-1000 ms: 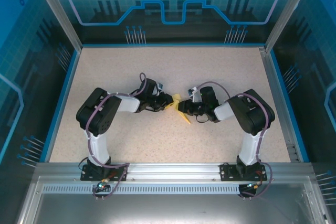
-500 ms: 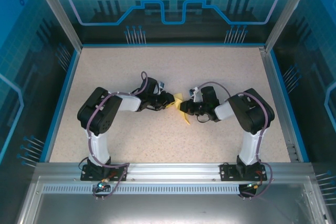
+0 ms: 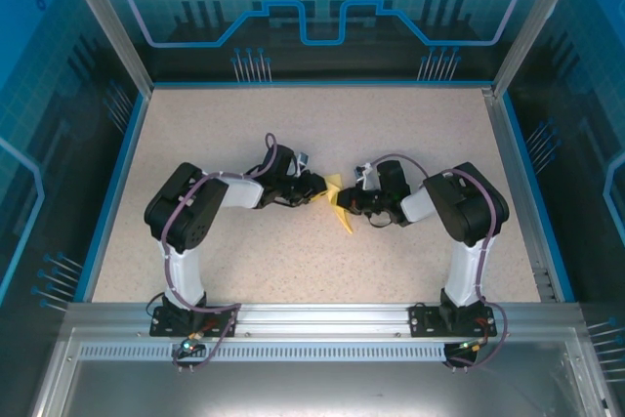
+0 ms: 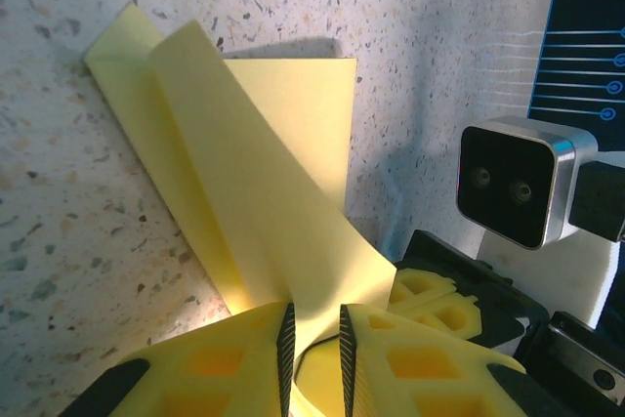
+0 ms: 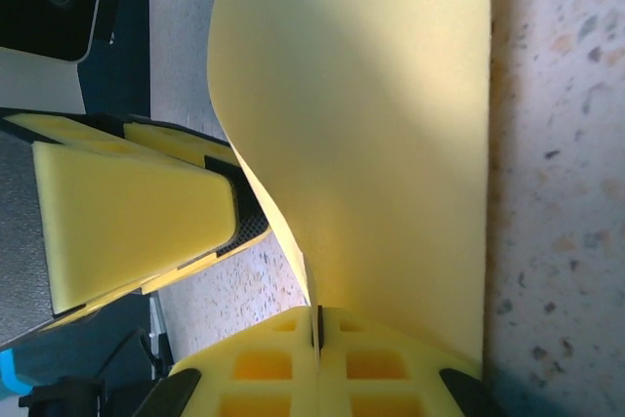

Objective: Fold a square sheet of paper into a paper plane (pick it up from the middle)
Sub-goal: Fold the wing for the fifth time at the center of the table.

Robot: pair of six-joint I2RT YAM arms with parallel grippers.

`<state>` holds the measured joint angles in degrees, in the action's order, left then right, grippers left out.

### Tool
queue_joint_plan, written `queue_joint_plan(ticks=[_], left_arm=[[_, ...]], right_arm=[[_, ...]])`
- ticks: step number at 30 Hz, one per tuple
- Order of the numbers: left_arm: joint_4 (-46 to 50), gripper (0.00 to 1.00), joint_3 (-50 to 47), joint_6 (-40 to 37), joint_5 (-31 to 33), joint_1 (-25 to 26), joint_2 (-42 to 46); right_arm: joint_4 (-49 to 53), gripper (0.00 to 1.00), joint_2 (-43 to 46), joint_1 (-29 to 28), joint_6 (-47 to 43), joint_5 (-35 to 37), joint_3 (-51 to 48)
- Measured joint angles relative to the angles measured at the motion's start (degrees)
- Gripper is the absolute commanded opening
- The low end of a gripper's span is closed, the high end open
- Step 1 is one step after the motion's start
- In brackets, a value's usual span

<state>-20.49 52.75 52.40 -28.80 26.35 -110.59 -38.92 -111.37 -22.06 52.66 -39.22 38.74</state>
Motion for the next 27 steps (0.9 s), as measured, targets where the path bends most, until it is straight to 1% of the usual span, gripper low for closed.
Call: queue_joint_plan(ticks=[7, 11, 17, 27], left_arm=[[-0.44, 0.24, -4.98, -0.07, 0.35, 0.02, 4.13], [-1.20, 0.24, -6.16, -0.07, 0.44, 0.04, 5.64], [-2.08, 0.24, -5.97, -0.04, 0.39, 0.04, 5.38], [-3.39, 0.23, -2.95, 0.13, -0.04, 0.07, 0.83]], right_arm=[[4.33, 0.00, 0.02, -0.07, -2.71, -3.23, 1.86], [5.33, 0.00, 0.02, -0.07, -2.78, -3.67, 2.43], [6.49, 0.00, 0.02, -0.07, -2.73, -3.65, 2.62], [7.58, 0.00, 0.02, -0.07, -2.10, -3.26, 2.73]])
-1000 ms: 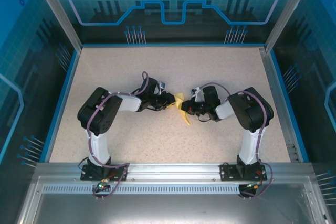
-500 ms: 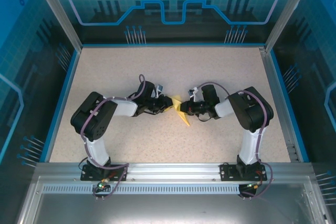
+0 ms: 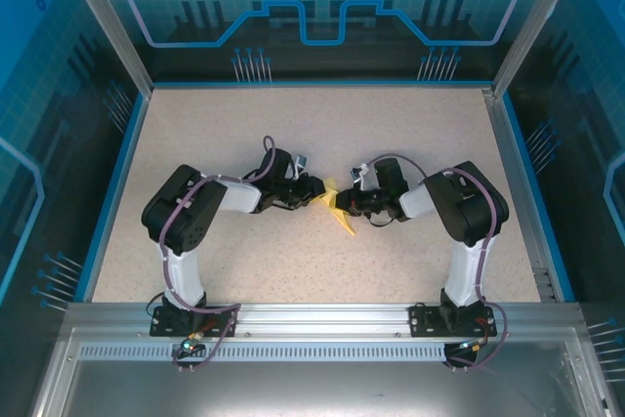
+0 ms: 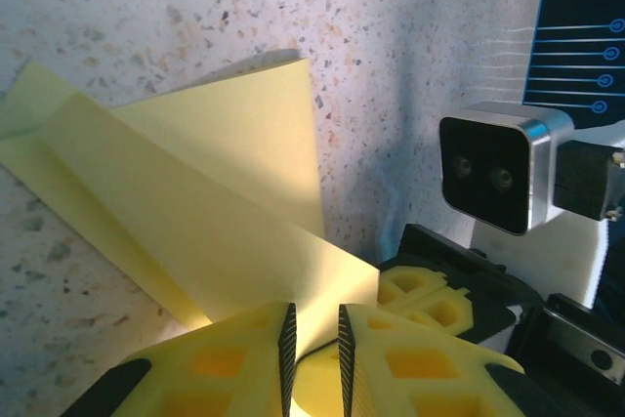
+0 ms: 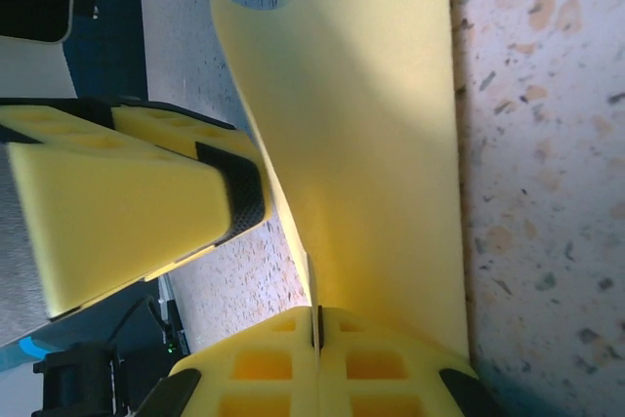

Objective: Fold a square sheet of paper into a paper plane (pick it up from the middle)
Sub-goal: Fold the wing for the fifth time at the center of the table.

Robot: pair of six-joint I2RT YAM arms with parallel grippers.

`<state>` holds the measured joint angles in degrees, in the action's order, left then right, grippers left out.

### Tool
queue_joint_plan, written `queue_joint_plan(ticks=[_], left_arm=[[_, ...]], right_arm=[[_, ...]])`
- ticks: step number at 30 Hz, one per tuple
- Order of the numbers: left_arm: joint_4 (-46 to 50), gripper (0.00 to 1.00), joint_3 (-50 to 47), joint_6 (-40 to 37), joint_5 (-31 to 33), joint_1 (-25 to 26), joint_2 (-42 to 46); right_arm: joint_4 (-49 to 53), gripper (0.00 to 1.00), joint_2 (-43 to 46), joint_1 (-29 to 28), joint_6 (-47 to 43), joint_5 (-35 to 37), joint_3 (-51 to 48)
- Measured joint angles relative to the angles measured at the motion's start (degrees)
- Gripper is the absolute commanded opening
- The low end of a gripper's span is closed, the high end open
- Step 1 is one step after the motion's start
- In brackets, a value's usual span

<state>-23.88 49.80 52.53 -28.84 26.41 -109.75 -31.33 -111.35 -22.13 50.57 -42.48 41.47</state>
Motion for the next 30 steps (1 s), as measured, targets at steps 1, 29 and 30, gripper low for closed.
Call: queue_joint_plan(ticks=[1, 29, 30], left_arm=[[0.00, 0.23, 0.00, 0.00, 0.00, 0.00, -0.11], [1.99, 0.22, 1.81, -0.22, 0.11, 0.00, -2.51], [2.43, 0.22, 1.99, -0.22, 0.28, 0.00, -2.51]], right_arm=[[0.17, 0.00, 0.00, 0.00, 0.04, 0.00, 0.11], [5.11, 0.12, -0.13, 0.00, 0.04, -0.02, 2.56], [5.73, 0.15, 0.00, 0.00, -0.17, -0.04, 2.84]])
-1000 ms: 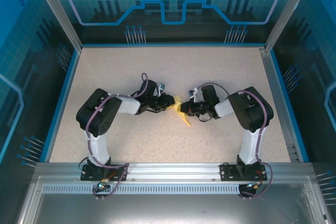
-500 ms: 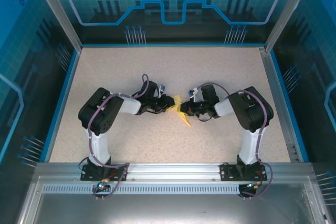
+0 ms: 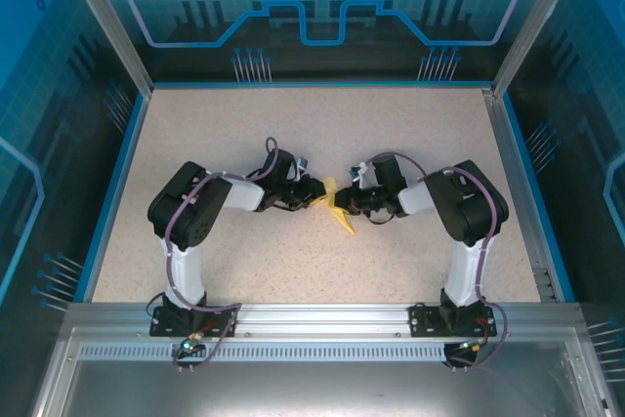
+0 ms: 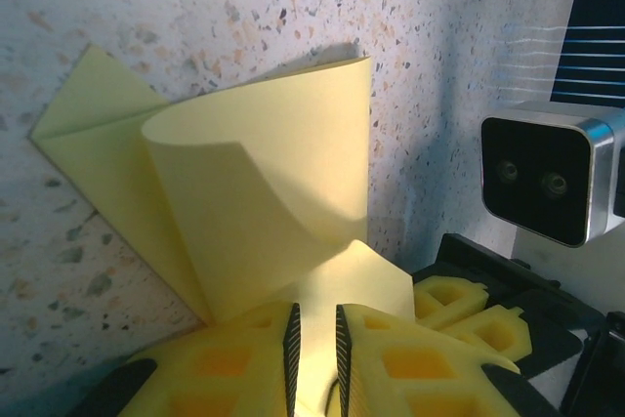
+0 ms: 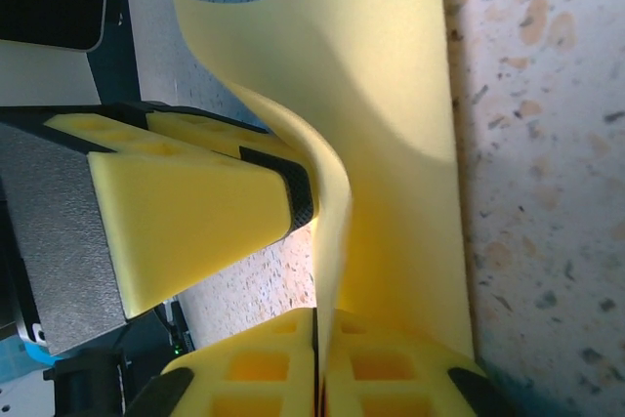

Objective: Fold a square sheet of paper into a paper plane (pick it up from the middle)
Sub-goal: Fold the wing for the fifth time at the center of the table.

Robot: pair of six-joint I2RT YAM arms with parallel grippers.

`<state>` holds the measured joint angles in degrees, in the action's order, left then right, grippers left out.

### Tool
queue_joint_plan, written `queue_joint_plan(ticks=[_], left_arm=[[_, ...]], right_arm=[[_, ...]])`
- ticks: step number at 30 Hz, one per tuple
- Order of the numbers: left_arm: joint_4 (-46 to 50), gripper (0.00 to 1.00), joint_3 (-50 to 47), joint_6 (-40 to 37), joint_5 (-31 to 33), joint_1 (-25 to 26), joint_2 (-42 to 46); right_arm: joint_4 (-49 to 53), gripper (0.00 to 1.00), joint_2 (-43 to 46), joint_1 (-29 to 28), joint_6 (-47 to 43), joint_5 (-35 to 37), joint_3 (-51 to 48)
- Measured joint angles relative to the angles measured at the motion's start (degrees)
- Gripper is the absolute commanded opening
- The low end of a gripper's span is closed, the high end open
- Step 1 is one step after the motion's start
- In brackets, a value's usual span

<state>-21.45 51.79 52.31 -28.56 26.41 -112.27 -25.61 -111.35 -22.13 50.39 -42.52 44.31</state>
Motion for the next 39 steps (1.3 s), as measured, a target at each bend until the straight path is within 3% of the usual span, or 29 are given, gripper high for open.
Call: queue_joint_plan(ticks=[5, 24, 31, 39], left_arm=[[1.77, 0.22, 0.76, 0.00, 0.17, 0.02, 0.00], [4.87, 0.22, 2.16, 0.00, 0.17, 0.00, -0.17], [6.08, 0.22, 2.75, 0.00, 0.20, 0.02, -0.20], [7.04, 0.22, 3.13, -0.02, 0.26, 0.02, -0.20]], right_arm=[[3.32, 0.24, 1.31, 0.00, -1.90, -0.04, 1.36], [19.17, 0.27, 8.66, 0.00, -11.41, 2.82, 1.70], [23.74, 0.22, 8.70, -0.28, -14.08, 6.47, 1.70], [24.76, 0.08, 8.70, -0.33, -15.10, 7.87, 1.70]])
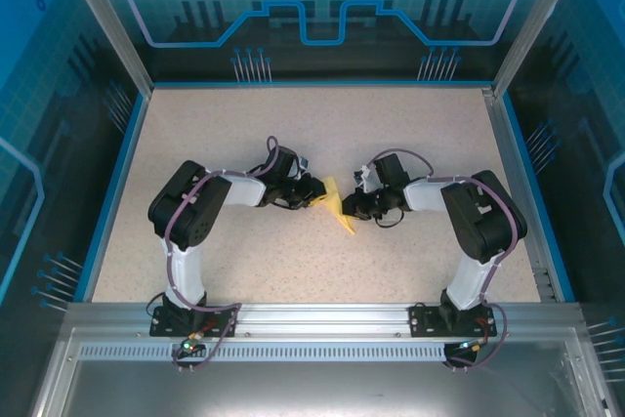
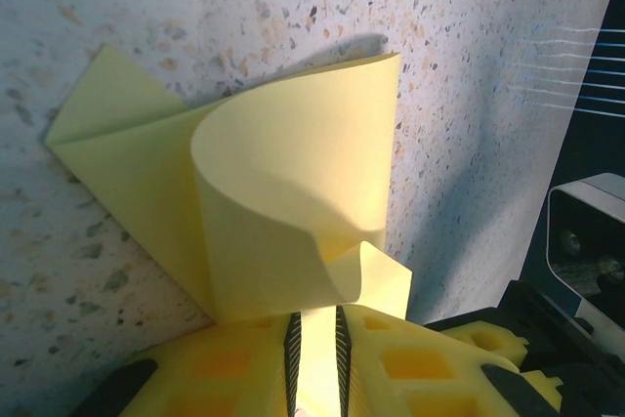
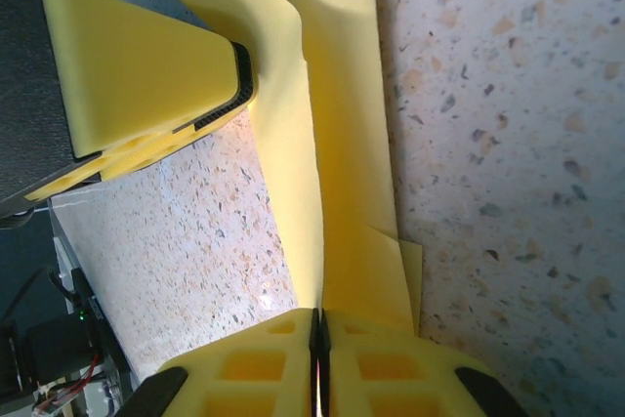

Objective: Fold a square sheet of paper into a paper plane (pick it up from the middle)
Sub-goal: Fold the wing for the fifth time at the center of the table.

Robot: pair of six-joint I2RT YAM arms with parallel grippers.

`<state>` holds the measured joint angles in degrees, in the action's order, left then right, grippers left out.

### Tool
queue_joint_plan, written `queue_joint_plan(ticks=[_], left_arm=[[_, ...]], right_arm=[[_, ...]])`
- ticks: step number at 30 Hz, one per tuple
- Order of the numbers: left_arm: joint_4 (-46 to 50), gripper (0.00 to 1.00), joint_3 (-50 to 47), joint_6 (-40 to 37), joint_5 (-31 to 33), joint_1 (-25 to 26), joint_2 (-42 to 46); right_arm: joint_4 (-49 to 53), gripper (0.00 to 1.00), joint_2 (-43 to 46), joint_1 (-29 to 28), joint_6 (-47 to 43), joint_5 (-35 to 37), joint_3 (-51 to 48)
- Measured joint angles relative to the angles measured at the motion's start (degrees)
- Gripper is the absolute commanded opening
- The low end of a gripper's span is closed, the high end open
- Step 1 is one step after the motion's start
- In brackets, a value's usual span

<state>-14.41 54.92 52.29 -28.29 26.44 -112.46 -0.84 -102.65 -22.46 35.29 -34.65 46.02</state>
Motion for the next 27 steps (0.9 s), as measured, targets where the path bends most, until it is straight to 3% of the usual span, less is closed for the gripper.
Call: queue_joint_plan(ticks=[2, 9, 13, 17, 23, 27], left_arm=[[0.24, 0.22, 0.11, 0.00, 0.02, 0.00, 0.00], [0.50, 0.22, 0.24, 0.00, 0.13, 0.00, 0.00], [0.68, 0.22, 0.35, 0.00, 0.15, 0.00, -0.04], [0.83, 0.22, 0.44, 0.02, 0.15, 0.00, -0.07], [1.14, 0.23, 0.63, 0.04, 0.15, 0.00, -0.07], [2.14, 0.24, 1.16, 0.02, 0.15, 0.00, -0.07]], right_arm=[[-0.02, 0.08, 0.00, 0.02, 0.02, -0.04, -0.04], [-0.20, 0.23, 0.13, 0.02, -0.94, -0.44, -0.33], [0.90, 0.24, 1.11, -0.52, -2.43, -0.24, -0.31], [1.55, 0.21, 1.29, -1.14, -3.39, 0.28, -0.31], [1.05, 0.05, 1.29, -1.14, -3.65, 0.33, -0.59], [-1.22, 0.00, 0.92, -0.79, -2.99, -0.44, -1.97]])
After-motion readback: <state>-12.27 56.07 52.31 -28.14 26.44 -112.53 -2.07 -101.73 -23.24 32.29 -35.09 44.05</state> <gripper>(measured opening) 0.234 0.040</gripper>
